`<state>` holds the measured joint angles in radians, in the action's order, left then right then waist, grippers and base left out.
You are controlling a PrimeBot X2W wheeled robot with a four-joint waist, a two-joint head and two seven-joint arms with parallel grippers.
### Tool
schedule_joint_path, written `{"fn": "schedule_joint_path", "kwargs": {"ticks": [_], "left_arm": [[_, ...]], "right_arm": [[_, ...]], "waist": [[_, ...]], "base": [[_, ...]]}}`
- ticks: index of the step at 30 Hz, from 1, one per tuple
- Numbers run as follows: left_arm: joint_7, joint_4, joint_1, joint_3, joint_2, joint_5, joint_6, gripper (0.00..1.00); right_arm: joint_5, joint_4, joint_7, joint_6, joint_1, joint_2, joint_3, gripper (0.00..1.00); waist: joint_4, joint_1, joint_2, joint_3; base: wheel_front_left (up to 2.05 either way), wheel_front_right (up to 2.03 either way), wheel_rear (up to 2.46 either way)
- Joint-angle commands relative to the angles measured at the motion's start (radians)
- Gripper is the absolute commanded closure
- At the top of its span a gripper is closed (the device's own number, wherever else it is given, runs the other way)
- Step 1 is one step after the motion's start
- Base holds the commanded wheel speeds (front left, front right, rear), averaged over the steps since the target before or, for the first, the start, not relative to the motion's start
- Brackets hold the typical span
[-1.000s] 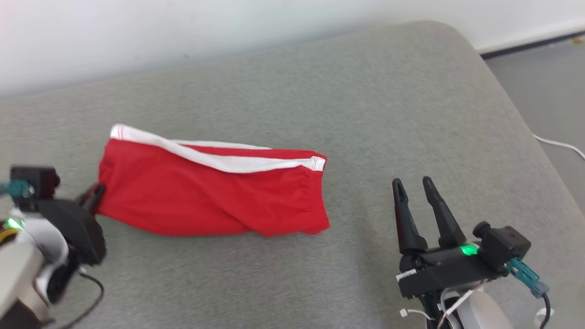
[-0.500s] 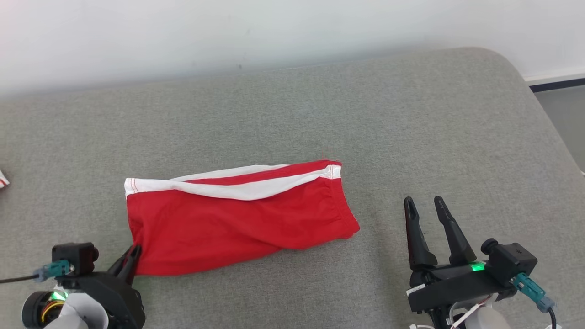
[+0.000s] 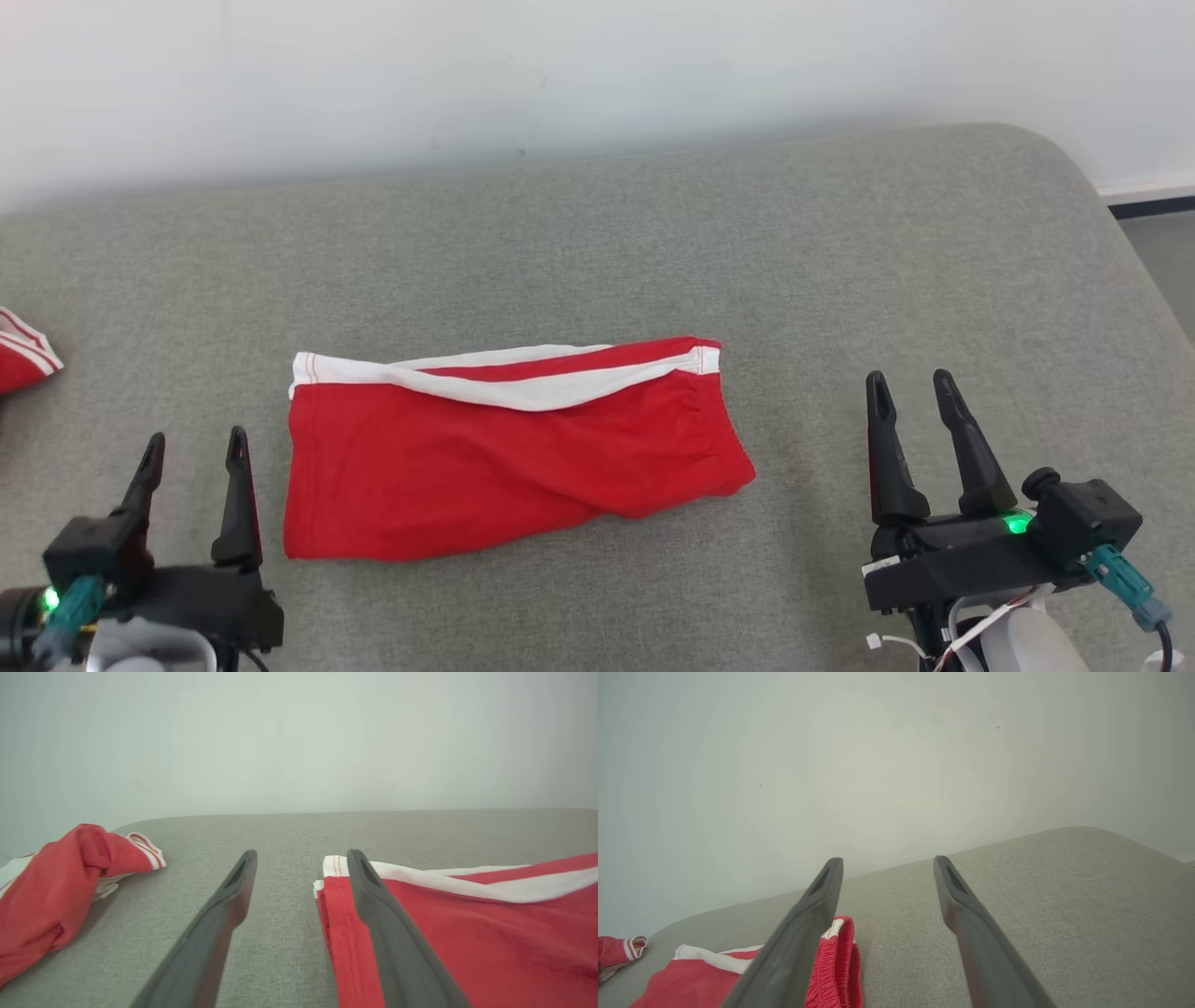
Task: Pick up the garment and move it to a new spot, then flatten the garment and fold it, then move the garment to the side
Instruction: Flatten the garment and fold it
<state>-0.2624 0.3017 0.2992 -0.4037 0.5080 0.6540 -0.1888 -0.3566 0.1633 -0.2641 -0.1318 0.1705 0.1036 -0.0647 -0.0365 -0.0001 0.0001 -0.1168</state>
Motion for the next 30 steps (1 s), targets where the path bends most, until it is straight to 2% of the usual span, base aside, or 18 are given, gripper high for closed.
{"fn": "schedule_joint_path", "kwargs": {"ticks": [1,3,7,13,20,24,30], "left_arm": [[-0.003,-0.039,-0.044,0.062,-0.035,-0.052,-0.004,0.00],[-0.003,-0.084,-0.104,0.149,-0.077,-0.129,0.006,0.00],[-0.003,-0.142,-0.191,0.286,-0.168,-0.263,0.052,0.00],[-0.003,-0.144,-0.278,0.408,-0.291,-0.410,0.143,0.00],[-0.003,-0.105,-0.296,0.517,-0.367,-0.486,0.234,0.00],[-0.003,-0.103,-0.287,0.548,-0.391,-0.512,0.253,0.00],[-0.003,-0.109,-0.265,0.585,-0.420,-0.544,0.279,0.00]], "right_arm": [[0.017,-0.004,0.000,0.002,0.005,-0.007,0.005,0.00],[0.032,-0.005,0.000,0.002,-0.002,-0.010,0.008,0.00],[0.057,0.002,0.000,0.002,-0.017,-0.018,0.002,0.00],[0.082,0.033,0.000,0.002,-0.045,-0.026,-0.001,0.00],[0.086,0.096,0.000,0.002,-0.054,-0.025,-0.009,0.00],[0.087,0.138,0.000,0.002,-0.026,-0.019,-0.038,0.00],[0.067,0.306,0.000,0.002,0.124,0.011,-0.165,0.00]], "waist": [[0.010,0.0001,-0.0001,0.006],[0.018,0.0001,-0.0001,0.012],[0.030,0.0001,-0.0001,0.023],[0.043,0.0001,-0.0001,0.033],[0.045,0.0001,-0.0001,0.037],[0.049,0.0001,-0.0001,0.034],[0.059,0.0001,-0.0001,0.013]], "base": [[0.00,0.00,0.00],[0.00,0.00,0.00],[0.00,0.00,0.00],[0.00,0.00,0.00],[0.00,0.00,0.00],[0.00,0.00,0.00],[0.00,0.00,0.00]]}}
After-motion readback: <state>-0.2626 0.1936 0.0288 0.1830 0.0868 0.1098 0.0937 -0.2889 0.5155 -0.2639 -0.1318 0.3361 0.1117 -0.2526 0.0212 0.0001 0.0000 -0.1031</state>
